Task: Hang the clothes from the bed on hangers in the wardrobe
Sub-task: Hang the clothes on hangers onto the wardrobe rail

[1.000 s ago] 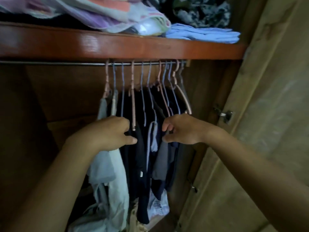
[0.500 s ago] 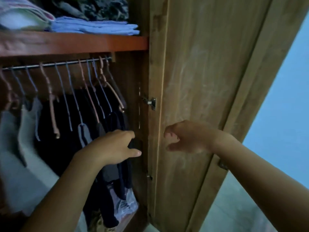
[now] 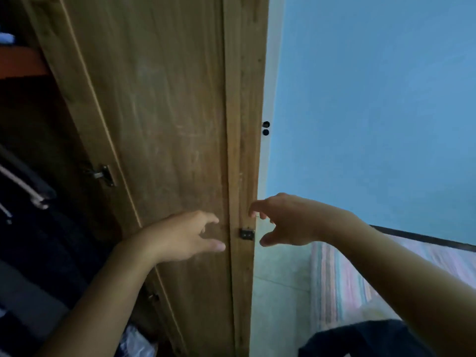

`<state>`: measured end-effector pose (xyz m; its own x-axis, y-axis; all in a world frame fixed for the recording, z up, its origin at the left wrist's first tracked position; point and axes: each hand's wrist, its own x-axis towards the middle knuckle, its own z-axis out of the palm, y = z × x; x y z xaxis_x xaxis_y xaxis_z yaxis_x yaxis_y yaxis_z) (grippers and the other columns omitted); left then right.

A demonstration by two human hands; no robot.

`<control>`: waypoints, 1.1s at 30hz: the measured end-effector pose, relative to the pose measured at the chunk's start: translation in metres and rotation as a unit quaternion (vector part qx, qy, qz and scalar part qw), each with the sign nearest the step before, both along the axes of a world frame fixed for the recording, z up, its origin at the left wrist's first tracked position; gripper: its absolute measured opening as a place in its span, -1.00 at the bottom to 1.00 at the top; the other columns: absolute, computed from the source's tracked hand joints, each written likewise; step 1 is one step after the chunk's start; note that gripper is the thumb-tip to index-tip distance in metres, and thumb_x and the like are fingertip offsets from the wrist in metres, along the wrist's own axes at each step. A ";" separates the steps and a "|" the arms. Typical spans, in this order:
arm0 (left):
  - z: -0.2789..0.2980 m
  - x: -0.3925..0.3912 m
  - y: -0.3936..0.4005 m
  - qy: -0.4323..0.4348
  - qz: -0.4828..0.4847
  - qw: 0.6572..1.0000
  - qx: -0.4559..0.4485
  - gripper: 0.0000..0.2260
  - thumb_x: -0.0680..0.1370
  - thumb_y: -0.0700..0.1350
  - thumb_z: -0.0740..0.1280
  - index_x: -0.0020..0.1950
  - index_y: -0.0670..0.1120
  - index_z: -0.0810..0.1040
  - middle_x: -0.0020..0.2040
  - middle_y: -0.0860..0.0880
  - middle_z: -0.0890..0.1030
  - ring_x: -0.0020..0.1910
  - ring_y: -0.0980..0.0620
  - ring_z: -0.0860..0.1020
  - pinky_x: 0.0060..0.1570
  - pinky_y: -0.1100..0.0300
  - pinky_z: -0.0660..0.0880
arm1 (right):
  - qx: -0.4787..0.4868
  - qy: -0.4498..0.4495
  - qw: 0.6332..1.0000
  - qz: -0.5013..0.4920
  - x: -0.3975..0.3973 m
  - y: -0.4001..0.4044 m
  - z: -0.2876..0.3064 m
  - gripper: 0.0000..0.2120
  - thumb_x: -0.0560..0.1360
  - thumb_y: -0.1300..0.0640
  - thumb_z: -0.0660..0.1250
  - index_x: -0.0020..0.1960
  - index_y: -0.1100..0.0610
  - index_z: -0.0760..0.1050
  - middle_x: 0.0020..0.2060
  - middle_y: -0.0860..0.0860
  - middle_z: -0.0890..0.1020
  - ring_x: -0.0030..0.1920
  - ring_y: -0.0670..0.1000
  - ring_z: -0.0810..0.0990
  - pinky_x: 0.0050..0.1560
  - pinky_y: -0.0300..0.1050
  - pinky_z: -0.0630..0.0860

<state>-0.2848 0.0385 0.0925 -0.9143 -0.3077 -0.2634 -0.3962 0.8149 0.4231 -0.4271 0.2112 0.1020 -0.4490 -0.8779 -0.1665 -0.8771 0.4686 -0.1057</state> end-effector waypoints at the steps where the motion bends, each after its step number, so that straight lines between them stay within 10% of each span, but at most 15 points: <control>1: -0.001 -0.010 0.003 0.001 -0.027 1.000 0.000 -0.39 0.50 0.23 0.36 0.51 0.18 0.25 0.41 0.08 0.42 0.28 0.15 0.44 -0.01 0.25 0.42 | 0.001 -0.001 1.000 -0.021 -0.003 0.009 -0.003 -0.46 0.50 -0.07 0.45 0.42 -0.06 0.36 0.25 -0.03 0.56 0.19 0.02 0.55 0.19 -0.01 0.54; 9: -0.018 -0.073 0.033 -0.014 -0.235 0.972 -0.018 -0.37 0.50 0.19 0.38 0.52 0.10 0.29 0.37 0.03 0.48 0.24 0.11 0.49 0.21 0.14 0.48 | 0.010 -0.004 0.979 -0.201 0.002 0.082 -0.020 -0.43 0.51 -0.06 0.44 0.47 -0.07 0.35 0.29 -0.02 0.55 0.28 0.03 0.50 0.28 0.02 0.47; 18: -0.039 -0.112 0.093 0.002 -0.397 0.916 -0.063 -0.51 0.55 0.17 0.33 0.45 0.07 0.38 -0.14 0.21 0.44 -0.20 0.22 0.42 -0.21 0.30 0.33 | 0.020 -0.017 0.918 -0.396 0.050 0.162 -0.040 -0.44 0.51 -0.09 0.42 0.46 -0.08 0.34 0.32 -0.04 0.51 0.27 0.02 0.47 0.24 -0.01 0.45; 24: -0.058 -0.129 0.152 0.049 -0.444 0.890 -0.088 -0.49 0.55 0.20 0.32 0.45 0.05 0.40 0.28 0.00 0.54 0.14 0.04 0.52 0.05 0.12 0.43 | 0.016 -0.013 0.873 -0.487 0.072 0.214 -0.054 -0.48 0.51 -0.07 0.40 0.43 -0.06 0.37 0.27 -0.03 0.54 0.17 0.05 0.53 0.11 -0.03 0.54; 33: -0.102 -0.162 0.258 0.038 -0.491 0.869 -0.048 -0.56 0.55 0.15 0.33 0.39 0.03 0.45 0.23 -0.02 0.58 0.16 -0.02 0.55 0.19 0.03 0.50 | 0.007 -0.009 0.817 -0.577 0.081 0.310 -0.093 -0.64 0.50 0.03 0.35 0.28 0.03 0.48 0.15 0.01 0.58 0.03 0.09 0.57 -0.01 0.02 0.57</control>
